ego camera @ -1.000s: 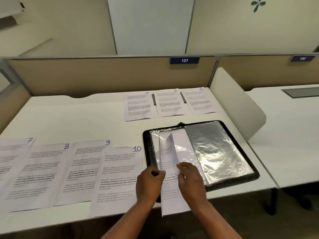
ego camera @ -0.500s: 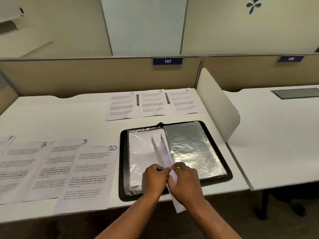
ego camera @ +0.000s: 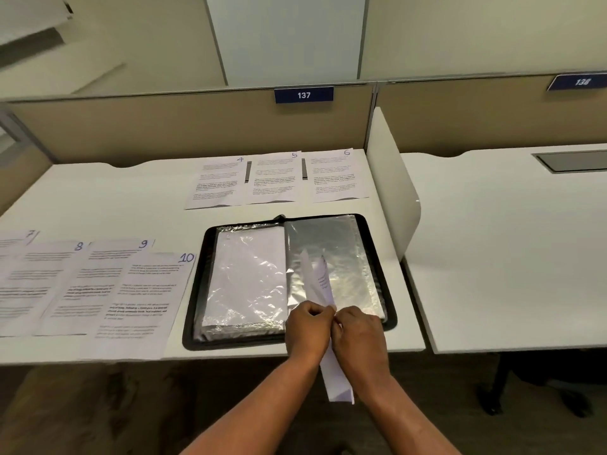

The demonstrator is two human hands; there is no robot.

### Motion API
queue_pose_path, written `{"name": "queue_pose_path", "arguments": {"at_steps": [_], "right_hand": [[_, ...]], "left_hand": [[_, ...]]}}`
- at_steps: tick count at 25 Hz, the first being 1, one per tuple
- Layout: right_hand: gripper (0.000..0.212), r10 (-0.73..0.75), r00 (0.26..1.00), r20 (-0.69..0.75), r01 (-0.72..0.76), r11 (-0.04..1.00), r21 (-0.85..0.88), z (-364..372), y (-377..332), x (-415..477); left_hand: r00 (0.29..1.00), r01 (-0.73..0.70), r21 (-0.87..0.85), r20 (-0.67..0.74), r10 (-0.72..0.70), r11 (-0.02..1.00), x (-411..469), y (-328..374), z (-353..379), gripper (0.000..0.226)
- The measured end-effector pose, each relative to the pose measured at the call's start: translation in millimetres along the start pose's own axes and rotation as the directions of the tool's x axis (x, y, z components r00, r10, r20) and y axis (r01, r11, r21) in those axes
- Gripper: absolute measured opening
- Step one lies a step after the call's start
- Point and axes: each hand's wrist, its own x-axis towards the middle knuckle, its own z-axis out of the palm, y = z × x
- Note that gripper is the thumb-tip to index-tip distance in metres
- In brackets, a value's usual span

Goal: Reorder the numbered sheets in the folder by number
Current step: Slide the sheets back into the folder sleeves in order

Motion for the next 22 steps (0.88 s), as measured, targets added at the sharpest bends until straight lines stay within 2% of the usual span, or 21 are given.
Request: {"name": "queue_pose_path", "arguments": {"at_steps": [3,6,7,9,11,12,16,22], "right_hand": [[0.01,0.043,0.999,0.019,-0.043,0.999,0.022,-8,11,-6],[0.011,0.121,0.992,0.022,-0.122,0.992,0.035,-23,24,-13],[0.009,0.139,0.99,0.014,-0.139,0.99,0.036,-29,28,-15],[0.01,0.165,0.986,-0.004,-0.165,0.986,0.007,-36,34,-20],[0.015,0.202,0.979,-0.016,-0.202,0.979,-0.016,-41,32,-25],[0.016,0.216,0.976,-0.019,-0.216,0.976,-0.019,-43,30,-28],[0.02,0.207,0.977,-0.045,-0.21,0.975,-0.078,-47,19,-36],[0.023,0.29,0.955,-0.057,-0.294,0.949,-0.11,-48,7,-51]], "left_hand": [[0.998,-0.061,-0.012,-0.025,0.06,0.998,3,-4,-1,0.022],[0.98,-0.195,0.218,0.016,0.196,0.956,24,-21,-11,0.006],[0.961,-0.276,0.35,0.077,0.266,0.895,33,-28,-13,0.008],[0.875,-0.483,0.586,0.297,0.382,0.65,54,-41,-13,0.03],[0.782,-0.621,0.661,0.49,0.386,0.42,71,-46,-9,0.046],[0.754,-0.654,0.662,0.533,0.384,0.366,77,-46,-7,0.048],[0.676,-0.73,0.604,0.565,0.474,0.321,88,-41,-6,0.026],[0.641,-0.758,0.579,0.579,0.503,0.299,89,-42,-12,0.031]]}}
